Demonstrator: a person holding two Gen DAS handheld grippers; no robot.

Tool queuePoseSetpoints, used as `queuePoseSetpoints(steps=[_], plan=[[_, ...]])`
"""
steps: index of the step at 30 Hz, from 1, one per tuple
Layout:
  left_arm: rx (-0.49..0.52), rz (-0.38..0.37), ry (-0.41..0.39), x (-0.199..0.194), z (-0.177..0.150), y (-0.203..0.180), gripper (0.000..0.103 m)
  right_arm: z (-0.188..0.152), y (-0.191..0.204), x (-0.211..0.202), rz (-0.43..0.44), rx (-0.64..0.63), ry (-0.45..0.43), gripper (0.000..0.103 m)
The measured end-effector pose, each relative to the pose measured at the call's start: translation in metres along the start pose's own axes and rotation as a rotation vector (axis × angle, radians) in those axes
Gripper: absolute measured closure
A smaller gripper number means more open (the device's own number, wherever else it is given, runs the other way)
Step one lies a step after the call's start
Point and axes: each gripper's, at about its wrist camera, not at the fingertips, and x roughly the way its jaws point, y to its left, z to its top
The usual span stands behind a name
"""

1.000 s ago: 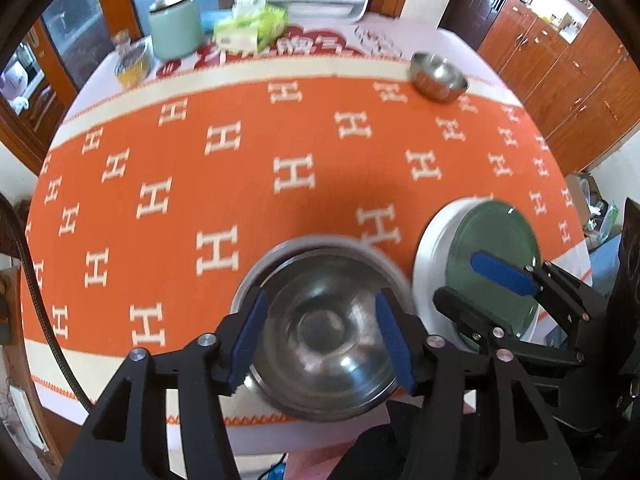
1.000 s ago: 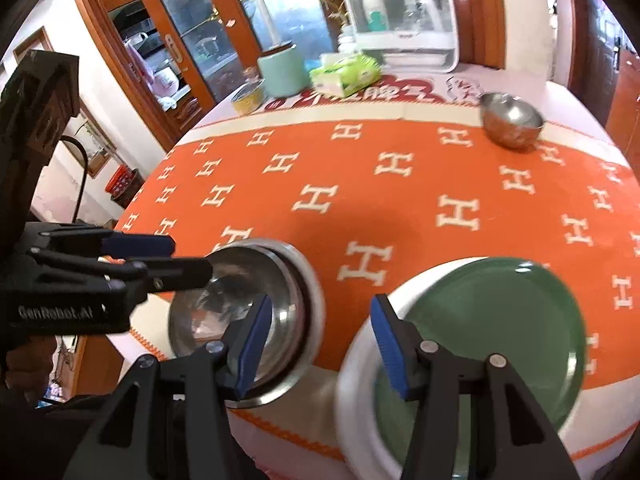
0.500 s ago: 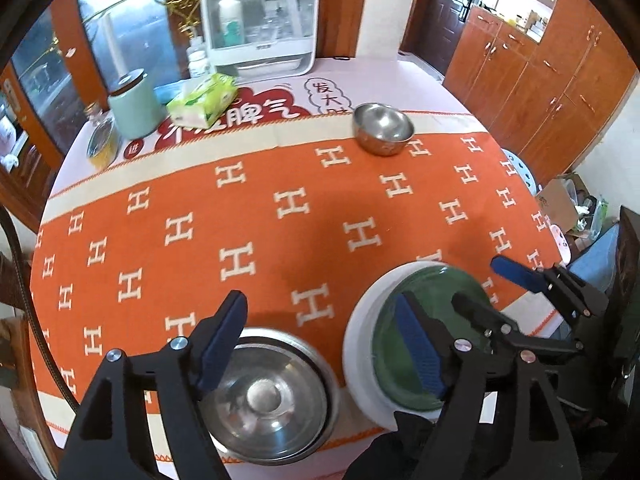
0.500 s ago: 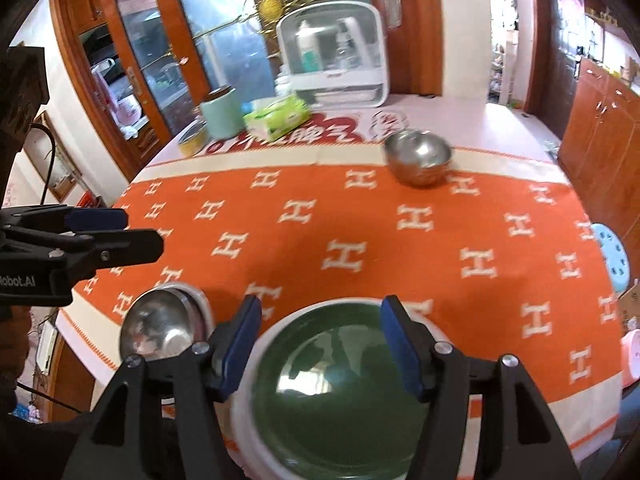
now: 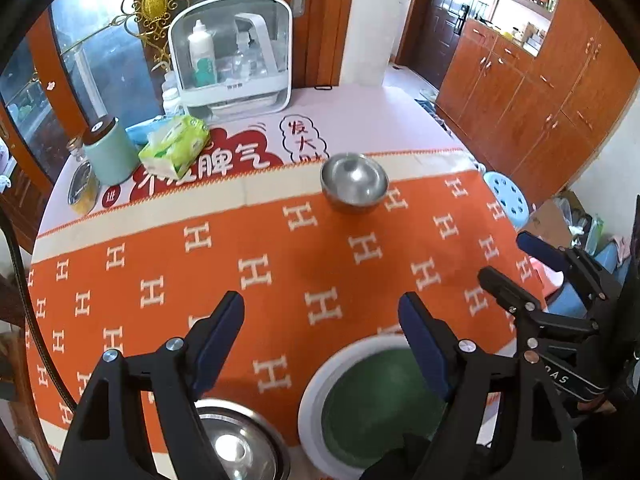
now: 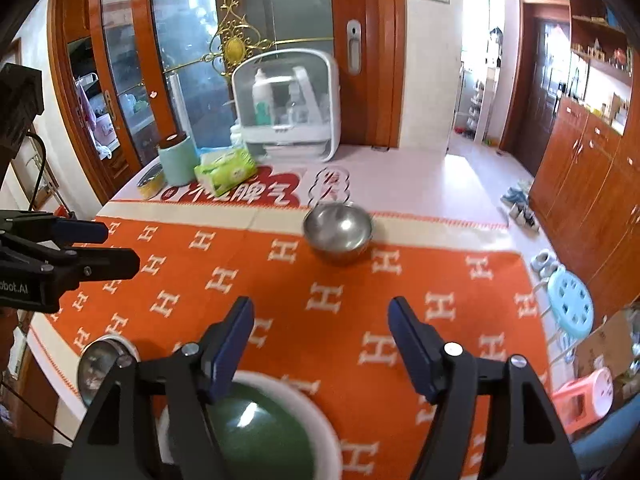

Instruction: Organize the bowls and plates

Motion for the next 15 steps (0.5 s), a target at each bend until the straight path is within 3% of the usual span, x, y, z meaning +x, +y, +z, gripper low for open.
queuePoseSetpoints(steps=[15], plan=[[-0.044, 0.046, -0.014, 0.050, 0.088, 0.000, 0.024, 0.065, -0.051, 0.050, -0.032, 0.010, -0.035, 0.033]])
